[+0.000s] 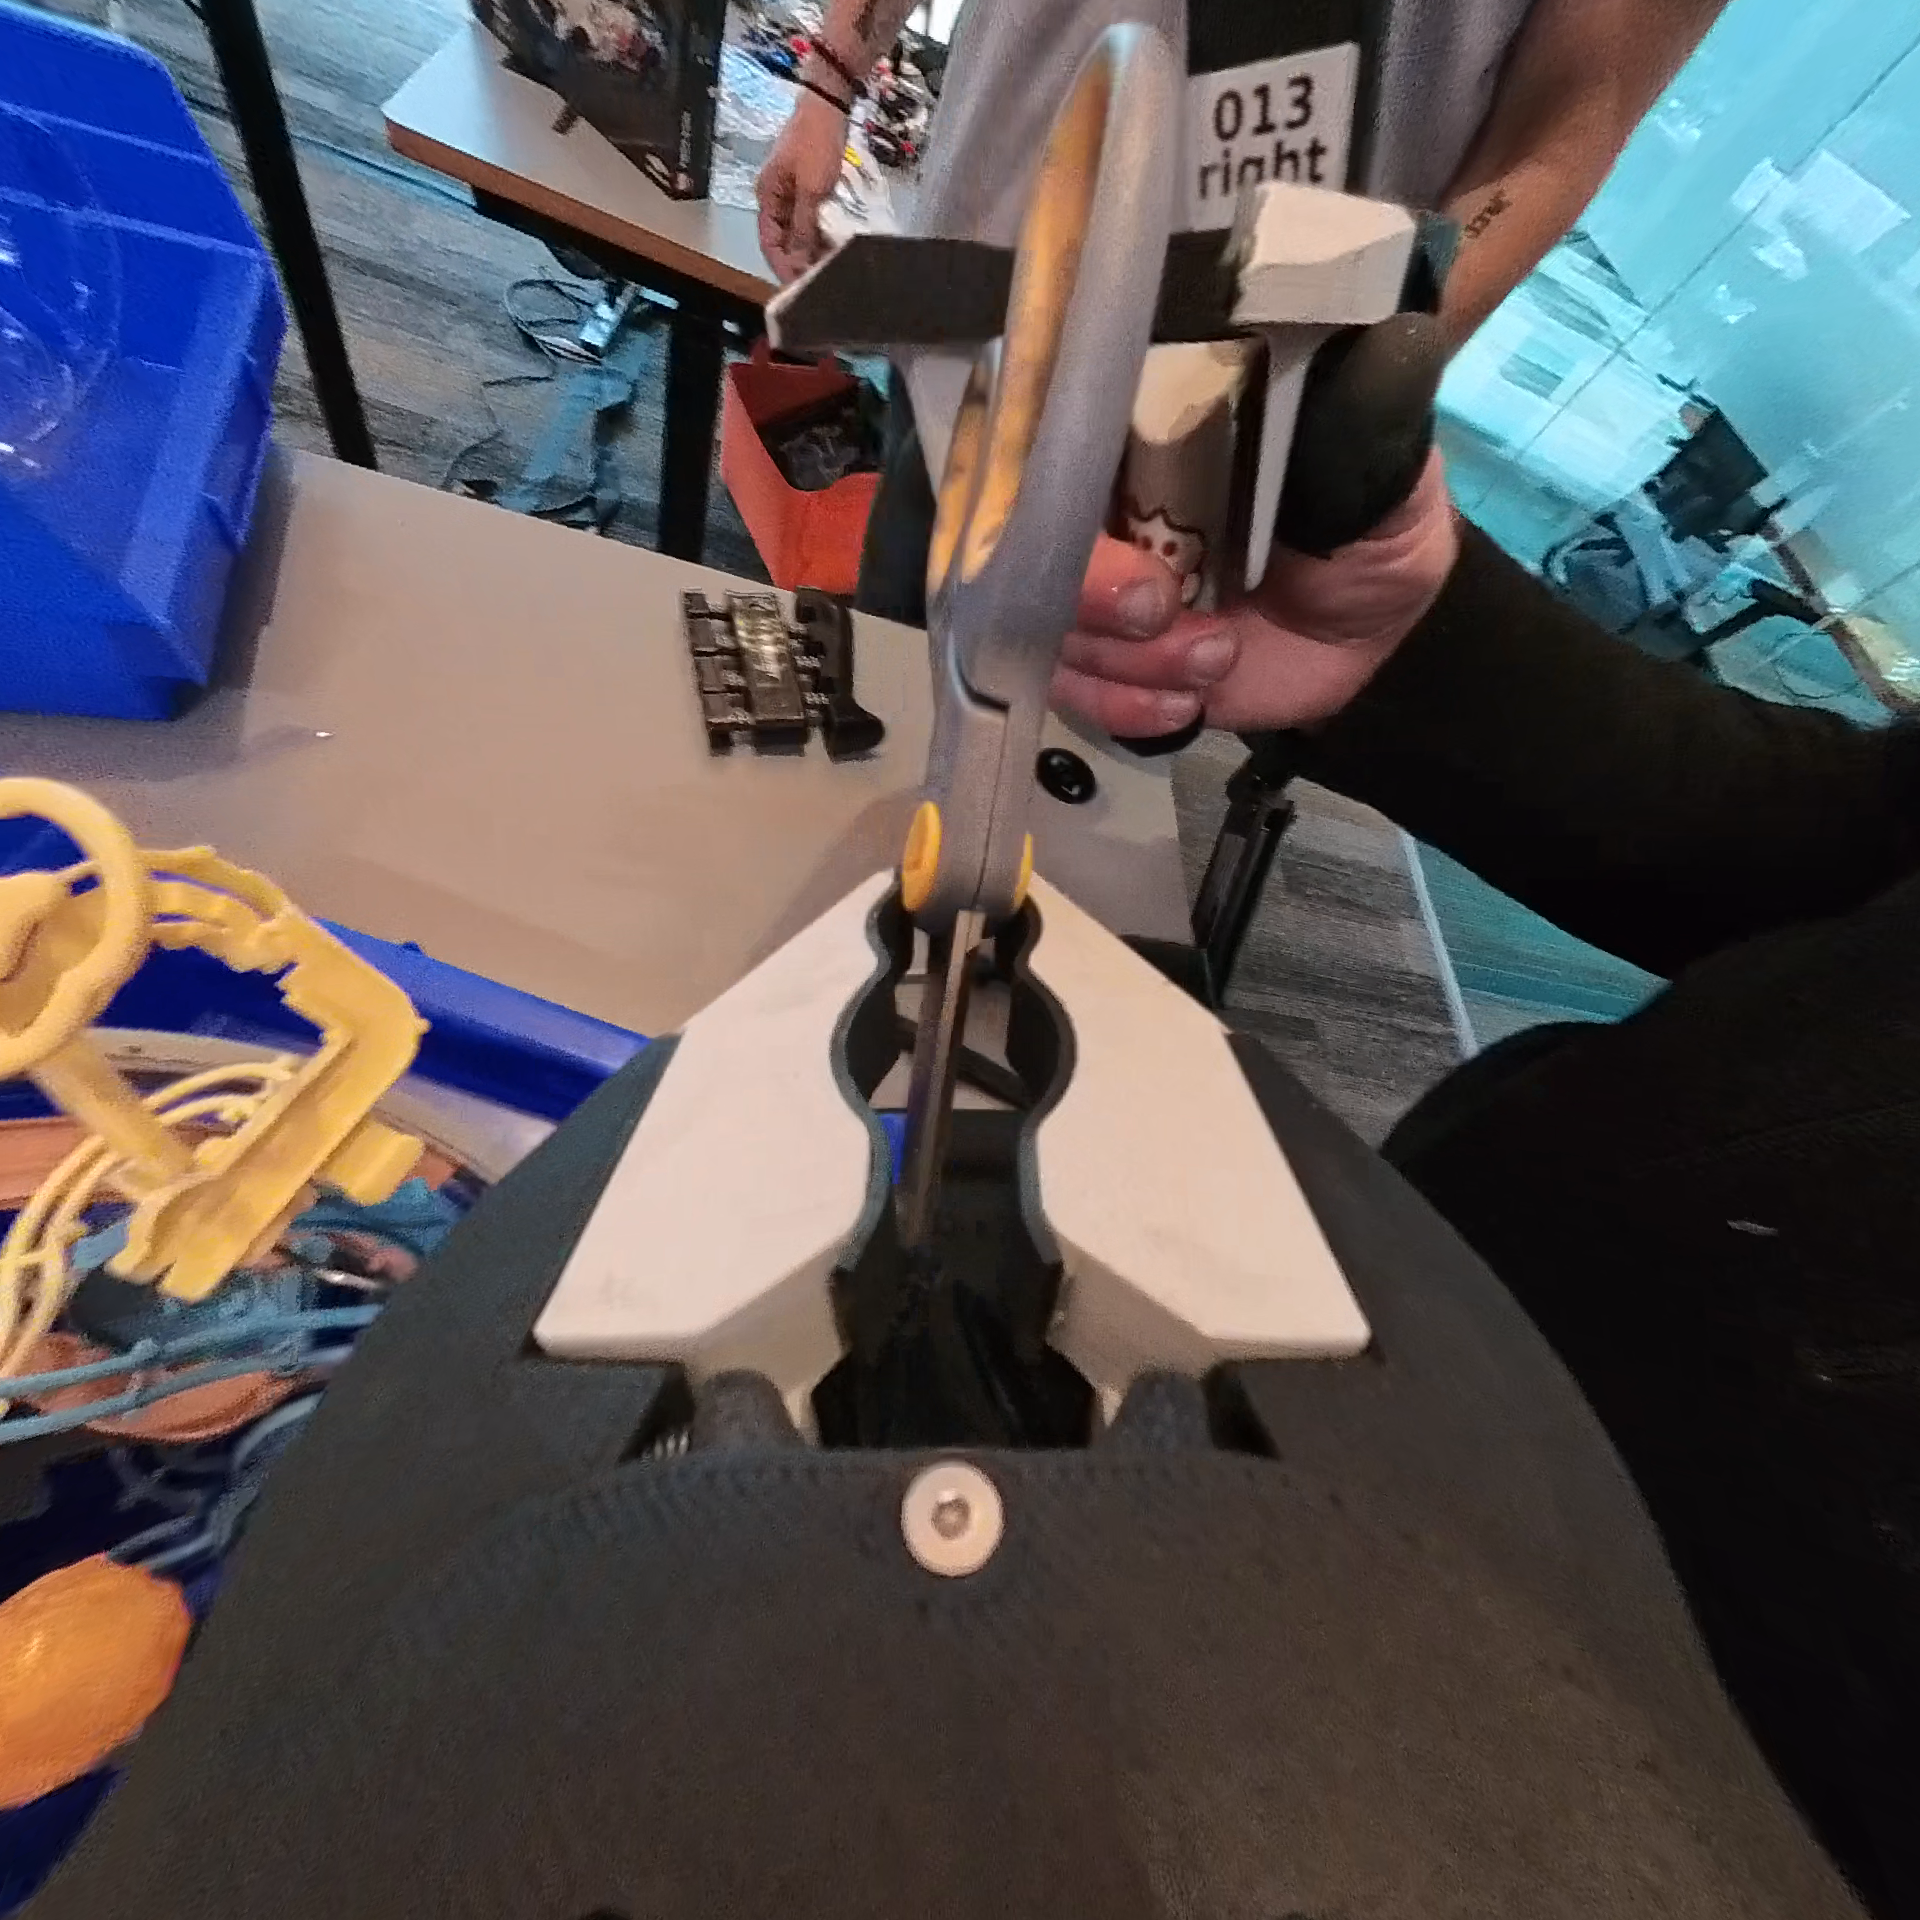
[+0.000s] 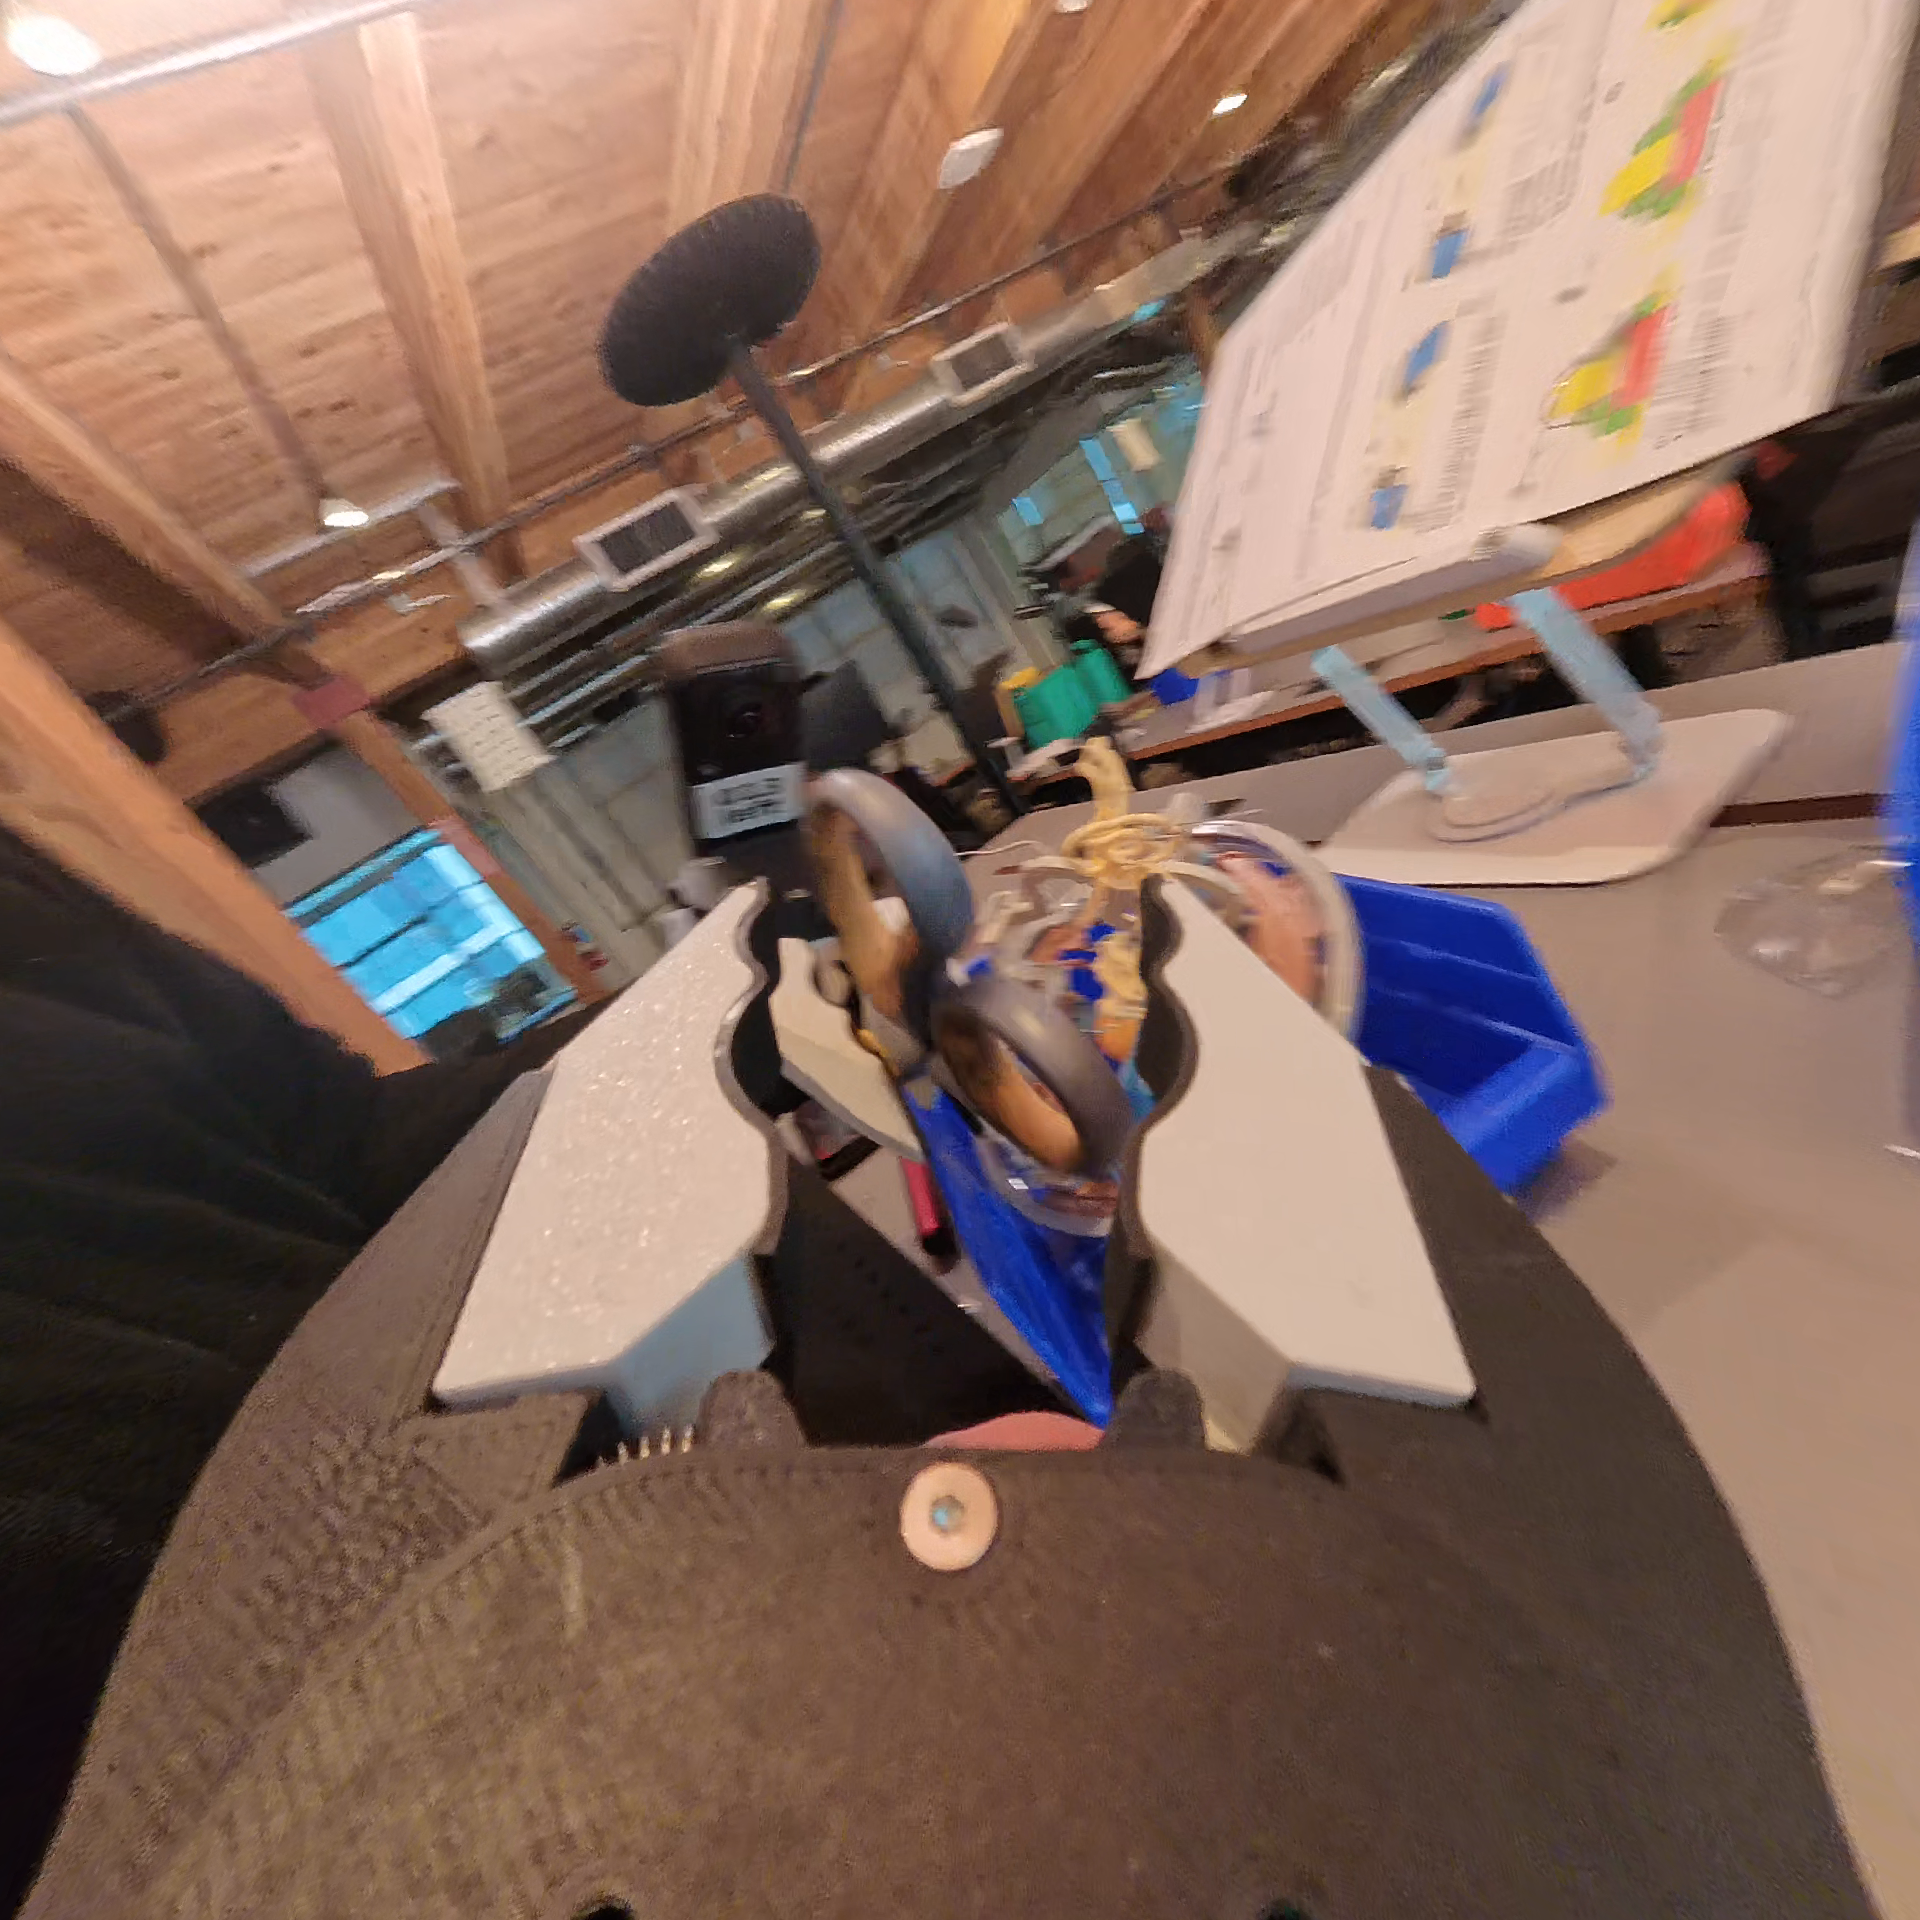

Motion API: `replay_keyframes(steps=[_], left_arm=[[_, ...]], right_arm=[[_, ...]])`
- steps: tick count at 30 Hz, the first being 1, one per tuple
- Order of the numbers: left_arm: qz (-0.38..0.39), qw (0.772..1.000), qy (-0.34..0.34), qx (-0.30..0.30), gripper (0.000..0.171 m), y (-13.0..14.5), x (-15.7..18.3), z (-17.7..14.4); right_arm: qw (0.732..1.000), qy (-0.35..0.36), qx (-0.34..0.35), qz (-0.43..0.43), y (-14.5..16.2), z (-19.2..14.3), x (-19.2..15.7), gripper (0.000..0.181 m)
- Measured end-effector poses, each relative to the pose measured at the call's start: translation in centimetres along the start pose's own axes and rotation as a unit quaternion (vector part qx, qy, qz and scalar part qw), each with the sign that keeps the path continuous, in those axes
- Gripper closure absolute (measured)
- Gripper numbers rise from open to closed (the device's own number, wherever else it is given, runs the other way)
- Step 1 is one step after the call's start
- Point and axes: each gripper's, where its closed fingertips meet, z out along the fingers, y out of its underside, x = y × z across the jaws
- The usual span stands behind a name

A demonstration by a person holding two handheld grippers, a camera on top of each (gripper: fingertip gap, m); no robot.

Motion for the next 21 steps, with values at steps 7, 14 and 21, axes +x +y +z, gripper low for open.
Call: replay_keyframes(steps=[7, 14, 21], left_arm=[[-0.023, 0.997, 0.062, -0.029, 0.157, 1.2, 1.4, 1.0], [-0.028, 0.999, 0.007, -0.014, 0.151, 0.8, -0.3, 0.1], [0.023, 0.985, -0.172, 0.022, 0.134, -0.9, -4.5, -5.4]], right_arm=[[0.997, -0.068, 0.010, 0.040, 0.3, 0.8, -1.5, 0.175], [0.998, -0.021, 0.017, 0.053, -0.3, 0.9, 0.2, 0.176], [0.996, 0.080, 0.014, 0.048, -2.0, -1.2, 3.9, 0.177]])
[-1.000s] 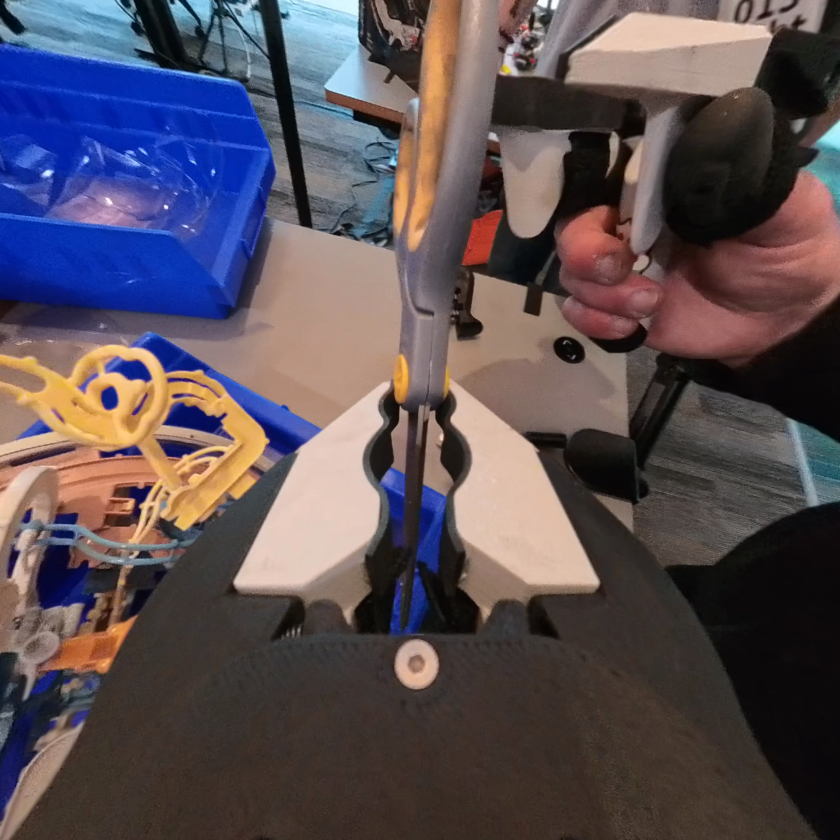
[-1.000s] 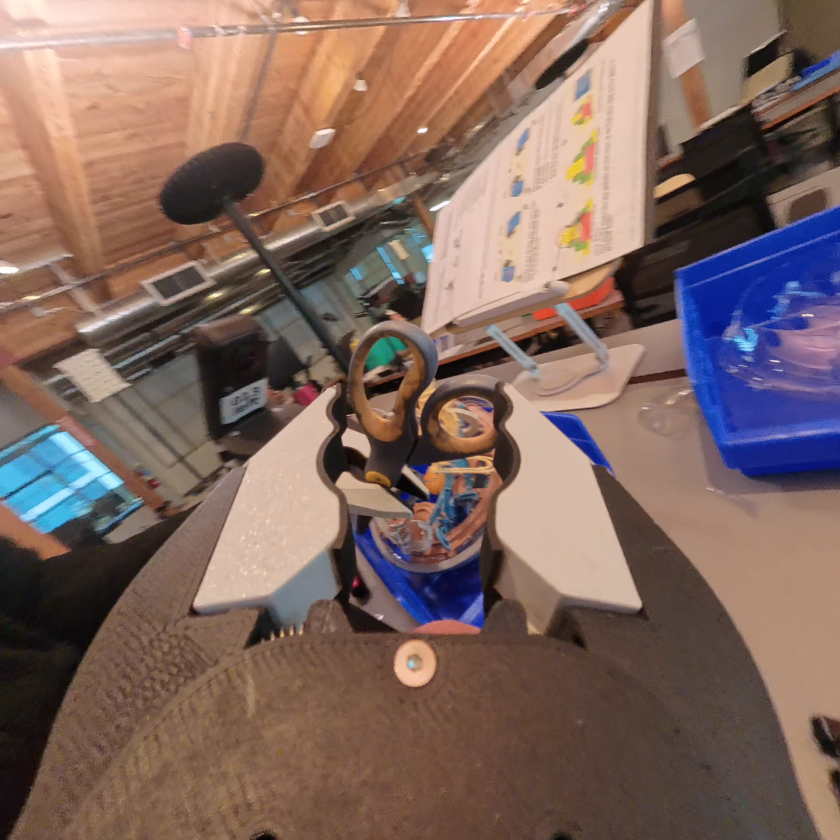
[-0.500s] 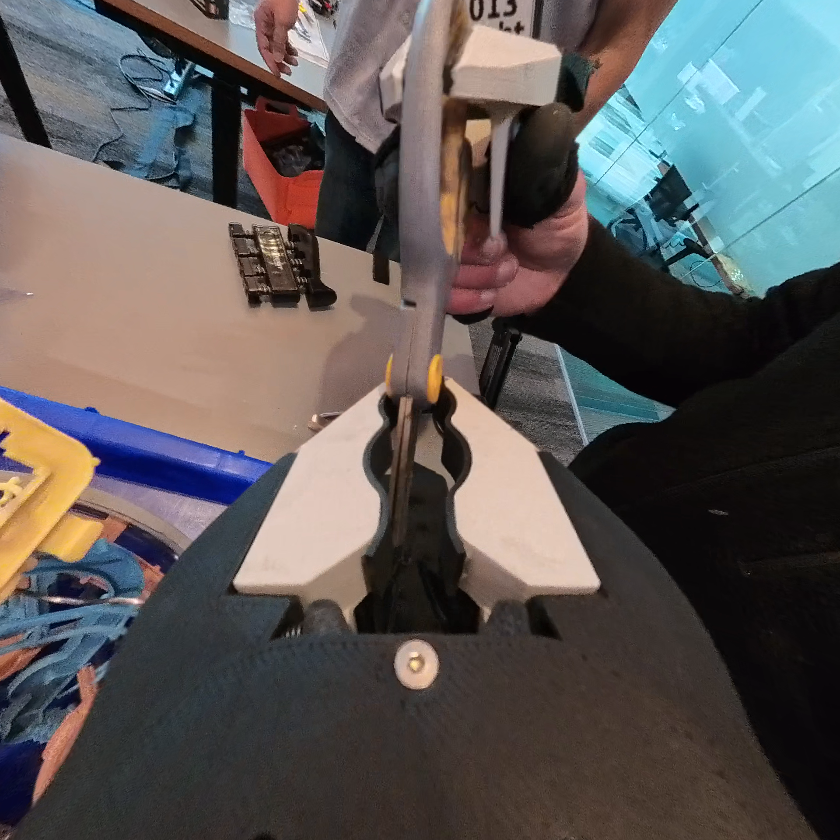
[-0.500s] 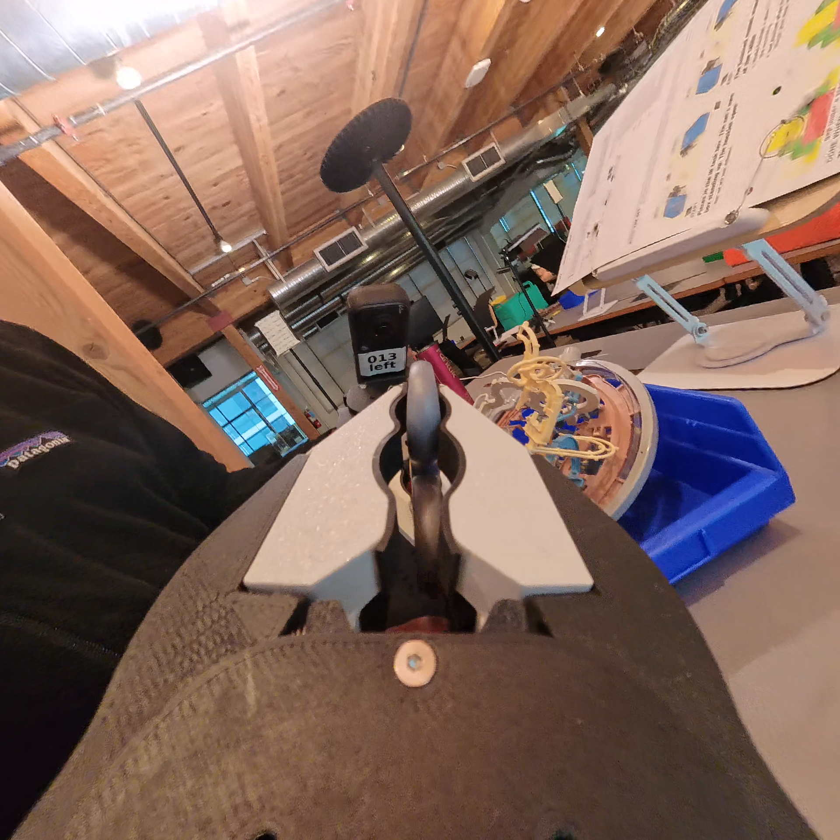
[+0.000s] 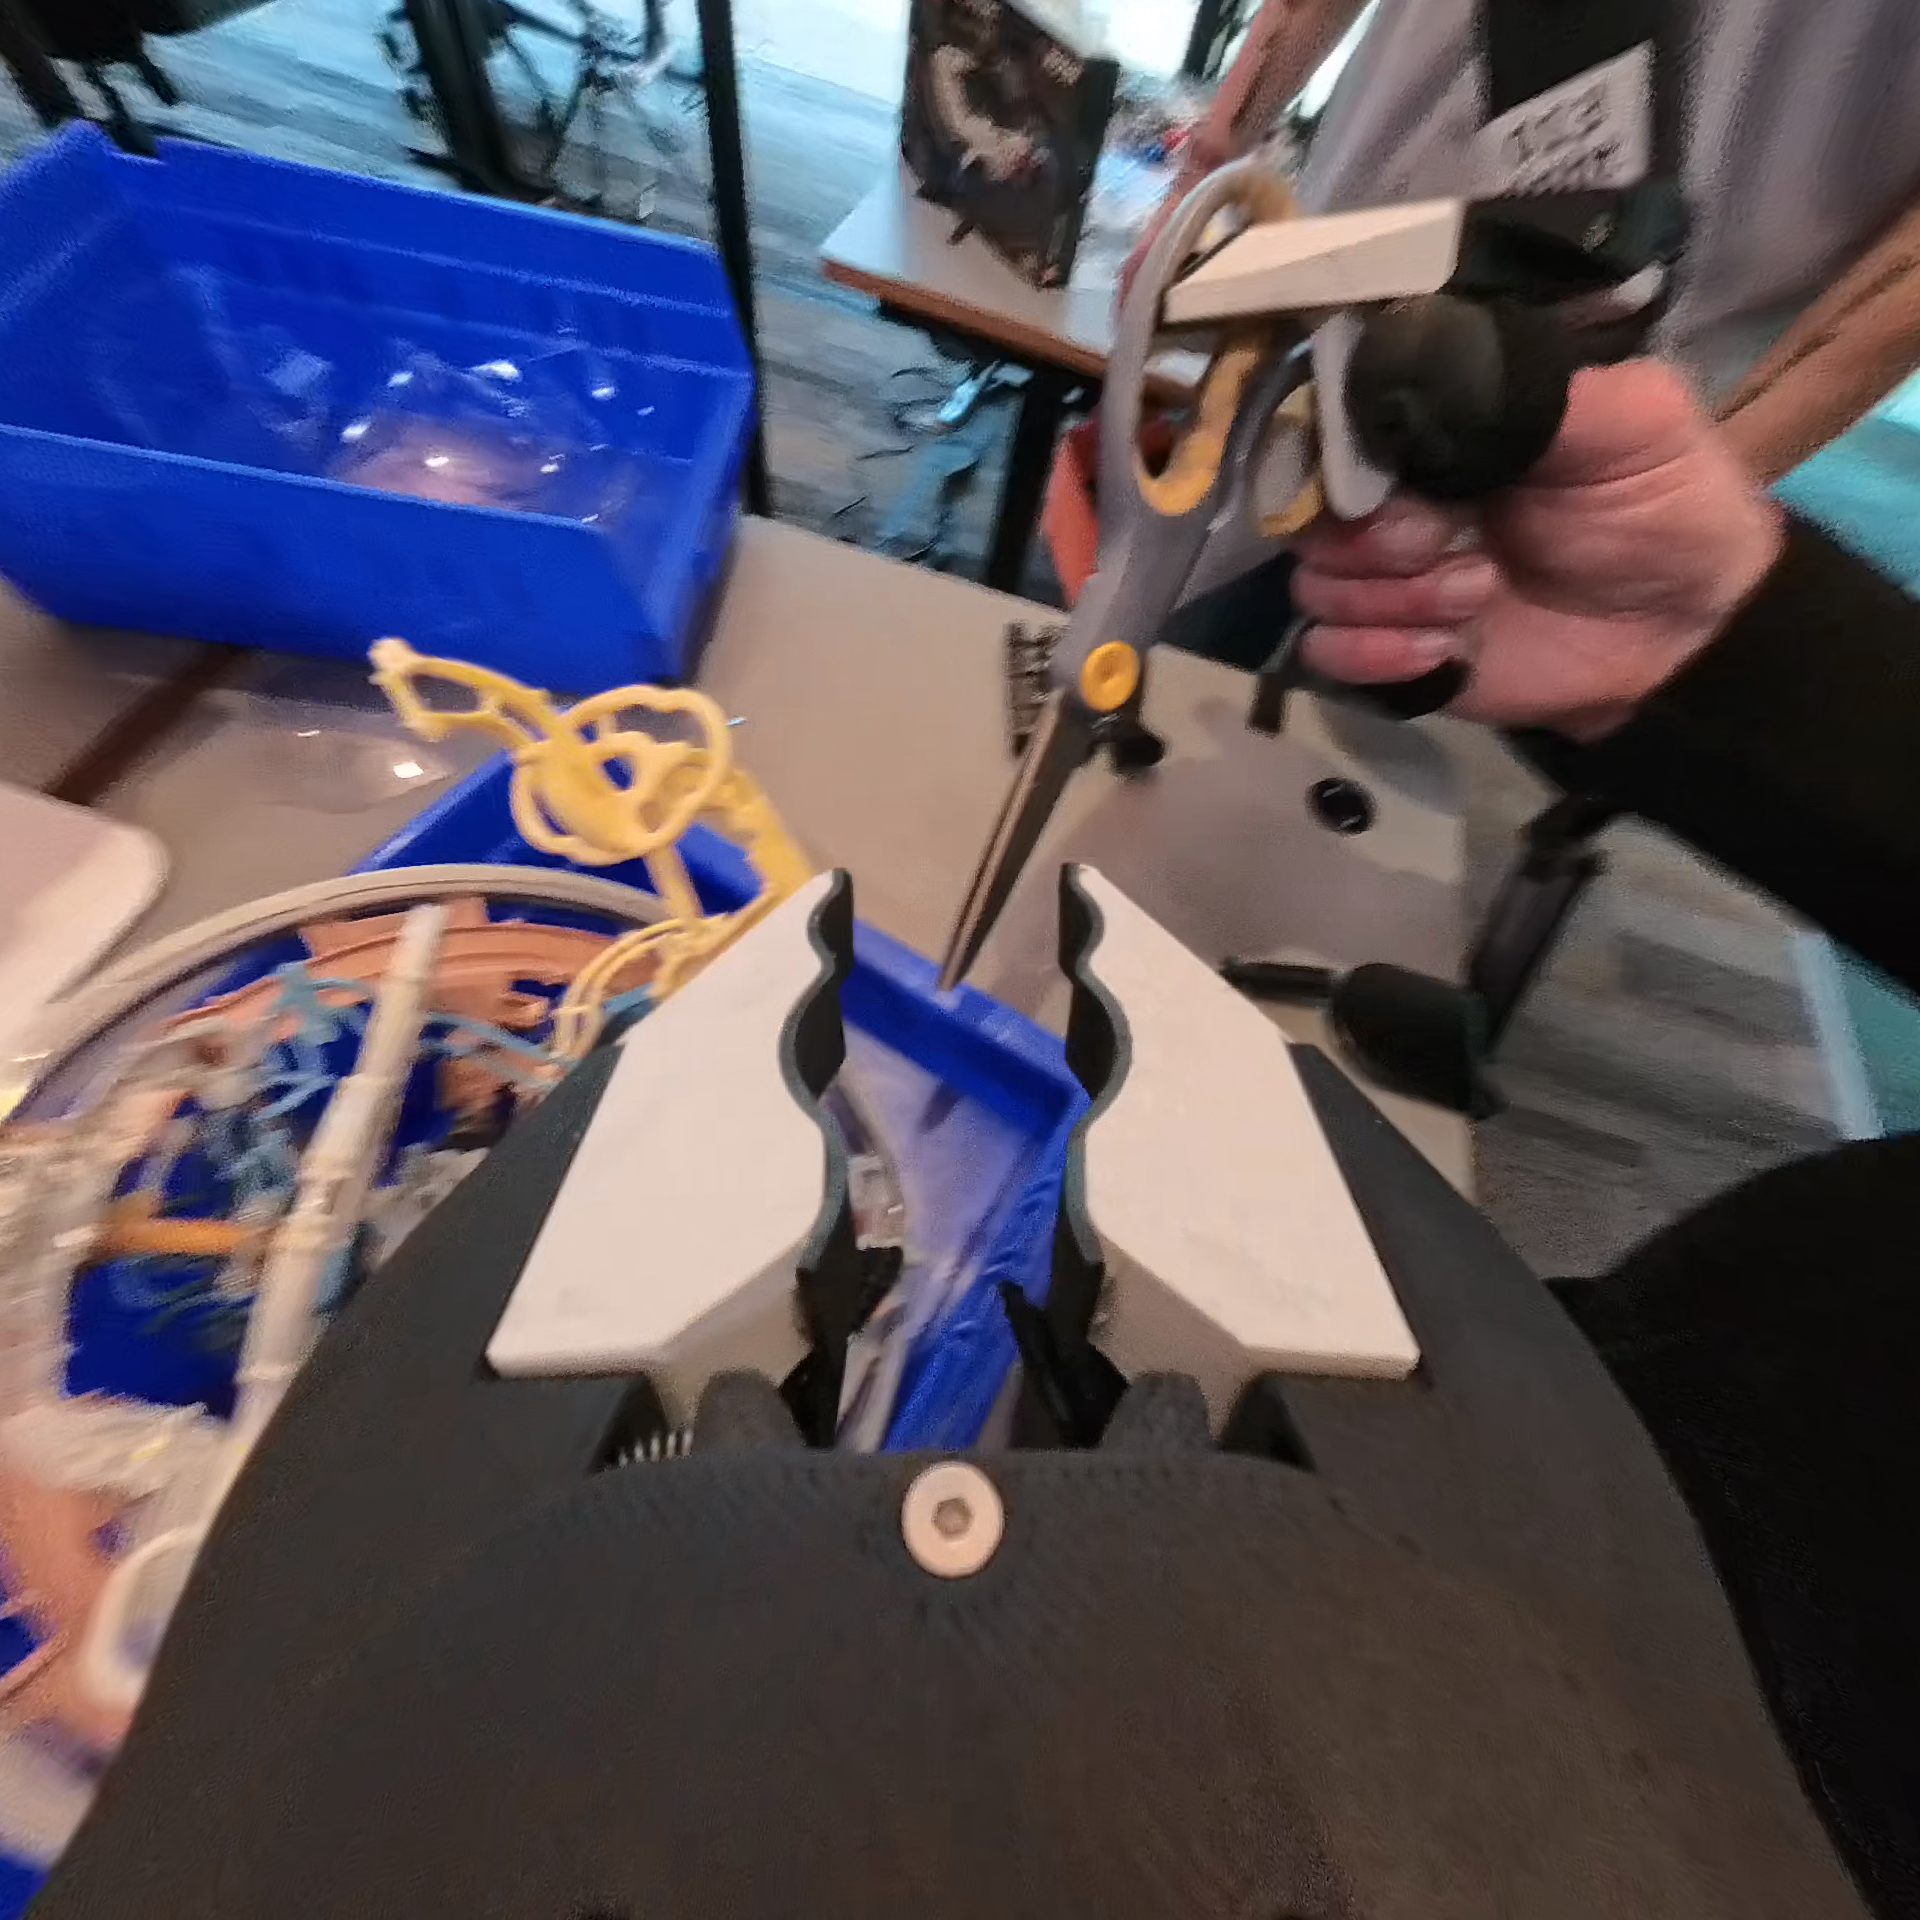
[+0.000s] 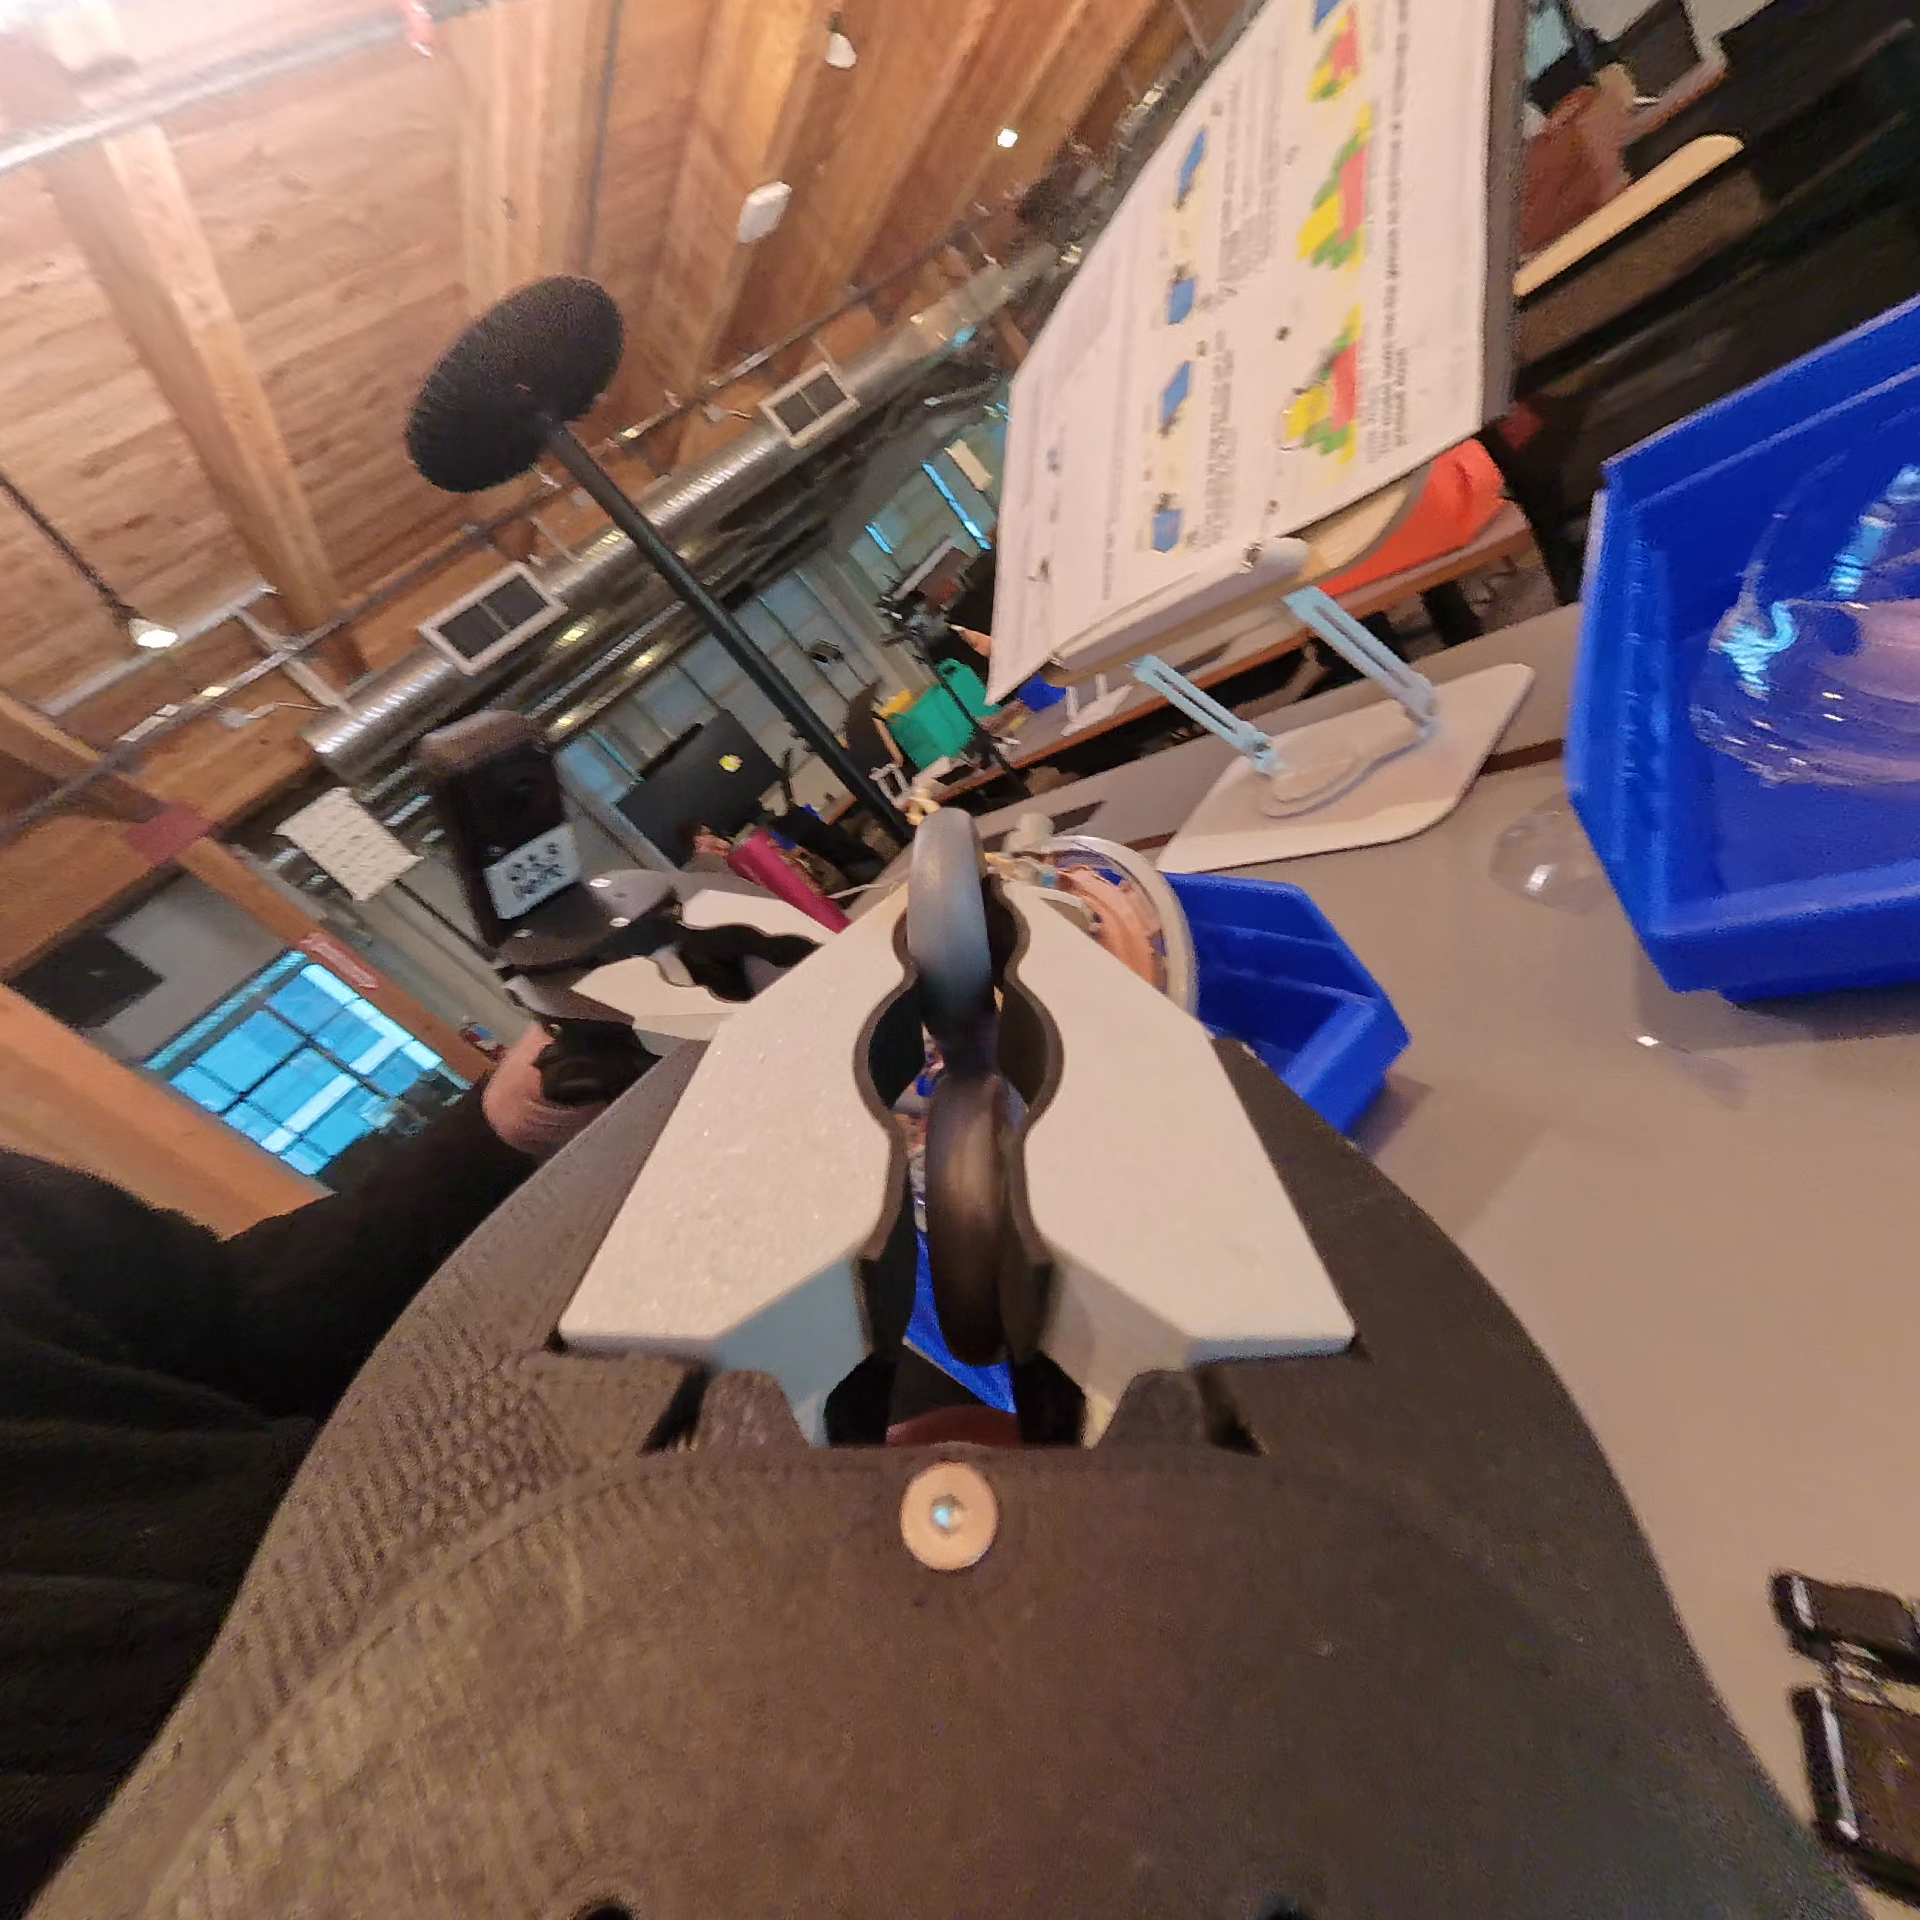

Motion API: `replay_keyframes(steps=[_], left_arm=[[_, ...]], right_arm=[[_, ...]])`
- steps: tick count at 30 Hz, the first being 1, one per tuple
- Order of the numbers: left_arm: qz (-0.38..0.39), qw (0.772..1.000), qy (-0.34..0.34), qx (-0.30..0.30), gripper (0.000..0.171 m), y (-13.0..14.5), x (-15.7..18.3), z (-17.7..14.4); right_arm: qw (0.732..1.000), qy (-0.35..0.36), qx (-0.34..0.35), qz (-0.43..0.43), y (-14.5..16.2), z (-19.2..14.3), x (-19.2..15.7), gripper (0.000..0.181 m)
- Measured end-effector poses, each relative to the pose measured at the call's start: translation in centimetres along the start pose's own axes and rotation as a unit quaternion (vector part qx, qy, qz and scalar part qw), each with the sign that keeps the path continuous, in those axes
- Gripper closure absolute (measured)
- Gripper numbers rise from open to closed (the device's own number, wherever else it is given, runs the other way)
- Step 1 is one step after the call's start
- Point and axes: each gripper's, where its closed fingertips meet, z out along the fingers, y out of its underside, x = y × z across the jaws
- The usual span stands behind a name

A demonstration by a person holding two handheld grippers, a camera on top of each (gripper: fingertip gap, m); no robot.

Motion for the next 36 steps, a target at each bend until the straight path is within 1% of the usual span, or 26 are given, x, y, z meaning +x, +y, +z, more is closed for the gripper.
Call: replay_keyframes(steps=[1, 2, 3, 5, 6, 8, 11, 13, 14, 16, 18, 19, 20, 23, 26, 28, 29, 30, 33, 36], left_arm=[[0.014, 0.999, -0.033, -0.022, 0.126, 0.5, -1.1, 0.2], [0.025, 0.997, -0.065, -0.041, 0.113, 0.9, -2.3, 0.5], [0.031, 0.995, -0.080, -0.051, 0.106, 1.2, -2.8, 0.9], [0.031, 0.992, -0.086, -0.084, 0.101, 2.3, -3.3, 2.0], [0.034, 0.990, -0.099, -0.095, 0.097, 2.7, -3.9, 2.4], [0.044, 0.986, -0.111, -0.119, 0.105, 3.3, -4.6, 3.3], [0.058, 0.977, -0.126, -0.159, 0.135, 4.3, -5.6, 4.1], [0.079, 0.975, -0.126, -0.163, 0.137, 4.3, -5.7, 4.4], [0.076, 0.976, -0.127, -0.162, 0.137, 4.2, -5.8, 4.3], [0.064, 0.980, -0.116, -0.149, 0.137, 4.0, -5.7, 4.2], [0.044, 0.984, -0.106, -0.133, 0.138, 3.8, -5.7, 3.8], [0.038, 0.987, -0.099, -0.123, 0.138, 3.6, -5.7, 3.6], [0.032, 0.989, -0.094, -0.109, 0.138, 3.2, -5.8, 3.3], [-0.002, 0.995, -0.065, -0.072, 0.138, 2.4, -5.7, 2.4], [-0.040, 0.997, -0.047, -0.036, 0.138, 1.5, -6.1, 1.4], [-0.047, 0.998, -0.036, -0.011, 0.139, 0.8, -6.3, 0.6], [-0.052, 0.998, -0.029, 0.004, 0.139, 0.4, -6.2, 0.2], [-0.061, 0.998, -0.018, 0.015, 0.139, 0.2, -6.1, -0.2], [-0.087, 0.995, 0.006, 0.044, 0.139, -0.2, -6.1, -1.0], [-0.105, 0.992, 0.009, 0.065, 0.139, -0.4, -6.7, -2.0]], right_arm=[[1.000, 0.014, -0.009, 0.001, 0.3, 0.2, 0.6, 0.177], [1.000, 0.022, -0.022, 0.004, 0.9, 0.5, 1.0, 0.177], [0.999, 0.021, -0.037, 0.013, 1.5, 1.0, 1.2, 0.177], [0.996, 0.011, -0.071, 0.048, 3.2, 2.0, 1.4, 0.177], [0.995, 0.014, -0.083, 0.056, 4.0, 2.5, 1.7, 0.177], [0.991, 0.026, -0.110, 0.070, 5.8, 3.5, 2.4, 0.176], [0.985, 0.027, -0.143, 0.091, 8.2, 4.9, 2.9, 0.176], [0.983, 0.032, -0.158, 0.091, 9.4, 5.6, 3.3, 0.176], [0.982, 0.038, -0.158, 0.093, 9.8, 5.9, 3.7, 0.176], [0.981, 0.030, -0.153, 0.113, 10.2, 6.3, 4.1, 0.175], [0.980, 0.048, -0.154, 0.116, 10.4, 6.4, 5.2, 0.175], [0.979, 0.054, -0.159, 0.117, 10.6, 6.4, 5.7, 0.171], [0.978, 0.058, -0.160, 0.120, 10.7, 6.6, 6.2, 0.160], [0.977, 0.069, -0.175, 0.104, 11.4, 7.2, 7.1, 0.152], [0.976, 0.089, -0.190, 0.062, 11.8, 7.9, 7.8, 0.140], [0.974, 0.097, -0.199, 0.042, 12.0, 8.1, 8.2, 0.133], [0.973, 0.095, -0.206, 0.031, 12.2, 8.3, 8.2, 0.126], [0.972, 0.091, -0.217, 0.016, 12.5, 8.5, 8.0, 0.120], [0.949, 0.057, -0.308, -0.014, 14.9, 8.6, 7.0, 0.117], [0.935, 0.054, -0.347, -0.049, 15.0, 8.7, 7.2, 0.113]])
